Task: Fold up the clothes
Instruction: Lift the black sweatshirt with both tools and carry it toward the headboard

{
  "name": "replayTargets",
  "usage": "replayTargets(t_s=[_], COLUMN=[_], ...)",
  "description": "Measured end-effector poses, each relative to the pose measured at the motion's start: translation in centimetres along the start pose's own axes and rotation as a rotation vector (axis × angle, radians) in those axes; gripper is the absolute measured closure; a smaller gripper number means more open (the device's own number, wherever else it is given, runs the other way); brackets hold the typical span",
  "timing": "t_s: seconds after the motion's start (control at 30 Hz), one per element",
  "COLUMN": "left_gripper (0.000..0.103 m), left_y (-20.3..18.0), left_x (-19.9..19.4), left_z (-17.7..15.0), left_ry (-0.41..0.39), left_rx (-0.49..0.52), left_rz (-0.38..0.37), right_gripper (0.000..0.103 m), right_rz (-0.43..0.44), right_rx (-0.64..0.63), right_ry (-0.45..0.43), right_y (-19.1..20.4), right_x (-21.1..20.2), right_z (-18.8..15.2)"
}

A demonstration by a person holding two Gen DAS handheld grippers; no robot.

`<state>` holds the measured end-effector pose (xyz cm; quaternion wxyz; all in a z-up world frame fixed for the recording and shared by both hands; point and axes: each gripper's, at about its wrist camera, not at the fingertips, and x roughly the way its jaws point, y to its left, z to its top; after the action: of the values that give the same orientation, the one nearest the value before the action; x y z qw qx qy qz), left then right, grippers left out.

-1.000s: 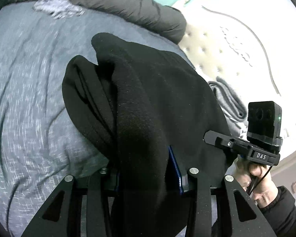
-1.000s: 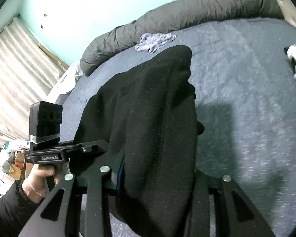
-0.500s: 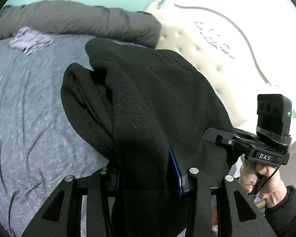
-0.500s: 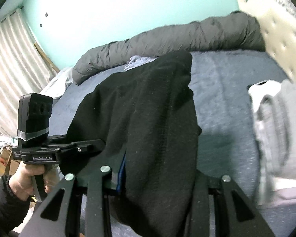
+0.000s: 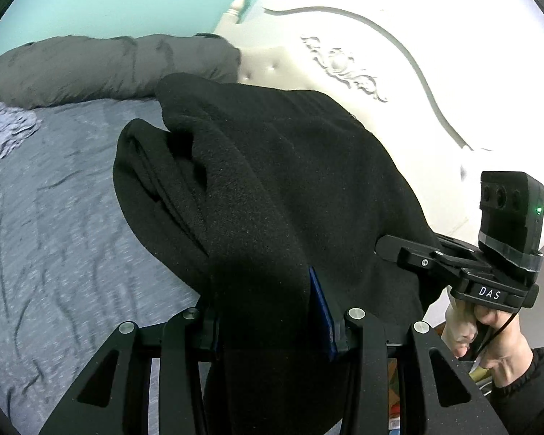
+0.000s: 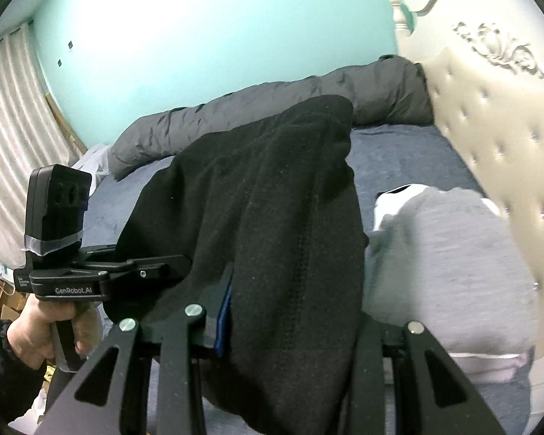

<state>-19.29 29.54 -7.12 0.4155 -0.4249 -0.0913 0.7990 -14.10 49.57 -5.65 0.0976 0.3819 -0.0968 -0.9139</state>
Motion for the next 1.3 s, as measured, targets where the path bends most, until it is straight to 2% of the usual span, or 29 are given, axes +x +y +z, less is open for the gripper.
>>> replayTargets(t_s=[0.2, 0.57, 0.97, 1.23, 1.3], left_gripper=[0.060, 0.060, 0.060, 0.060, 0.057], left_y=[-3.6, -9.2, -11.3, -10.4, -10.0], left_x=[3.7, 10.5, 17.8, 21.5, 21.7], left_z=[2.2, 5.7, 8.1, 7.7, 7.7], left_ry=[0.010, 0.039, 0.067, 0.094, 0.095], left_rx=[0.018, 0.069, 0.083, 0.056, 0.047], left_rz=[-0.030, -0.035, -0.032, -0.017, -0.015], right_gripper=[0.067, 0.067, 0.067, 0.067, 0.066], right_rz=[-0.055, -0.121, -0.155, -0.208, -0.209], right_rx=[-0.009, -0.016, 0.007, -0.006, 0.008], right_ry=[-0.017, -0.029, -0.046, -0.014, -0.018], right_y=[-3.8, -10.8, -17.0, -18.9, -19.3], right_x=[-2.3, -4.1, -3.5, -1.5, -1.2], right_z=[1.0, 1.7, 0.4, -1.2, -1.8])
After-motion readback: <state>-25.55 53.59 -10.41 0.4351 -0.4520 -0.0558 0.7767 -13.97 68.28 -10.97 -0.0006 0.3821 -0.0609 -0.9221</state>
